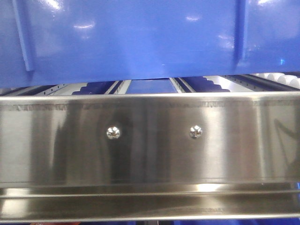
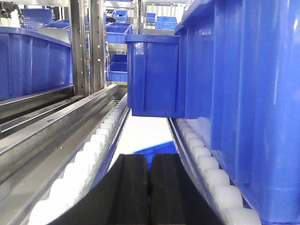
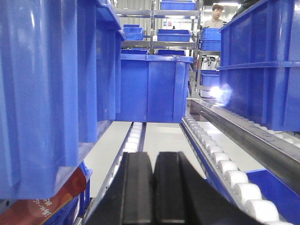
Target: Move blue bin to conveyor side
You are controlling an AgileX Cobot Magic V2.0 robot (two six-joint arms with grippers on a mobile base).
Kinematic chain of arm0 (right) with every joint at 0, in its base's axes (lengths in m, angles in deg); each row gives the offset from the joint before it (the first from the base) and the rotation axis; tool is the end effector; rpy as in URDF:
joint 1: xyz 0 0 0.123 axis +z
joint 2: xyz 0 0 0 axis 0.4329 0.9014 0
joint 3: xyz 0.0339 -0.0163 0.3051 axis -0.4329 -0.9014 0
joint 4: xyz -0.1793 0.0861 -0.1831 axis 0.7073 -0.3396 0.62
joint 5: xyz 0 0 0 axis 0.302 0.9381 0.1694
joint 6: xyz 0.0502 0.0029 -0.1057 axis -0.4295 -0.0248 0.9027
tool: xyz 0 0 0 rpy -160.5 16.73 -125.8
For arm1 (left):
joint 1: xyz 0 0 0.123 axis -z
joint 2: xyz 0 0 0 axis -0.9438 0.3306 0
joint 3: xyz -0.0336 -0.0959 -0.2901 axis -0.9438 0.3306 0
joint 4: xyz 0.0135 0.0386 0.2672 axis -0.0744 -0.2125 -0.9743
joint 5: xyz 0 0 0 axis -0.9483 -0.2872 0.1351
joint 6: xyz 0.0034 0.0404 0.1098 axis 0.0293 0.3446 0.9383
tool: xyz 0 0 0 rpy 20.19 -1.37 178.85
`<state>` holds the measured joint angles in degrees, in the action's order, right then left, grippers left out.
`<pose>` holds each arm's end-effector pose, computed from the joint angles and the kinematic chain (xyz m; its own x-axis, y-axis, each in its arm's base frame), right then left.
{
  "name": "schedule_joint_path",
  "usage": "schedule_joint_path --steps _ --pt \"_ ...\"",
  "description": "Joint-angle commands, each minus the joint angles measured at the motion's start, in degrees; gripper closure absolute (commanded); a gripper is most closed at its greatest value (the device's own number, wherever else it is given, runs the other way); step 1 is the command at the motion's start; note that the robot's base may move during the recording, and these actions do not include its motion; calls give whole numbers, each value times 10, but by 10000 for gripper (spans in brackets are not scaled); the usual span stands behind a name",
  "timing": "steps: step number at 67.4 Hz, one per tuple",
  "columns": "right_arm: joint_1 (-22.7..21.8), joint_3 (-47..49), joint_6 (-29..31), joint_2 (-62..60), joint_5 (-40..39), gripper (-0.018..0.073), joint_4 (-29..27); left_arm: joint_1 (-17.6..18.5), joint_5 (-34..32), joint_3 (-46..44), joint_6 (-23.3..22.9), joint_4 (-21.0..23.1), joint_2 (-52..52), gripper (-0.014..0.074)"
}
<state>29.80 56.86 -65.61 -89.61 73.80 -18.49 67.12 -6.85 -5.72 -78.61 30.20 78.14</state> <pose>0.0784 0.0055 0.2169 0.0977 0.0147 -0.9951 -0.0716 0.9974 0.0077 0.0790 0.0053 0.2109 0.0562 -0.0137 -0.9983 -0.0642 0.9978 -0.0173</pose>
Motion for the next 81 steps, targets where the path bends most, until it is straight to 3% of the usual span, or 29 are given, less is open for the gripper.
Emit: schedule_joint_path --steps 1,37,64,70,75,81 --pt "1 0 1 -2 -14 637 0 4 -9 -2 -1 -1 -2 613" --pt "1 0 1 -2 -14 637 0 3 -11 -2 -1 -1 -2 613" --pt "1 0 1 -2 -76 637 0 3 -52 -2 -1 -1 -2 613" --pt "1 0 1 -2 -88 637 -4 3 -99 -2 -1 0 -2 613" --pt "1 0 0 -2 -75 637 -20 3 -109 -15 -1 0 -2 613" --pt "1 34 0 -2 -24 637 -33 3 -67 -77 -1 0 -2 613"
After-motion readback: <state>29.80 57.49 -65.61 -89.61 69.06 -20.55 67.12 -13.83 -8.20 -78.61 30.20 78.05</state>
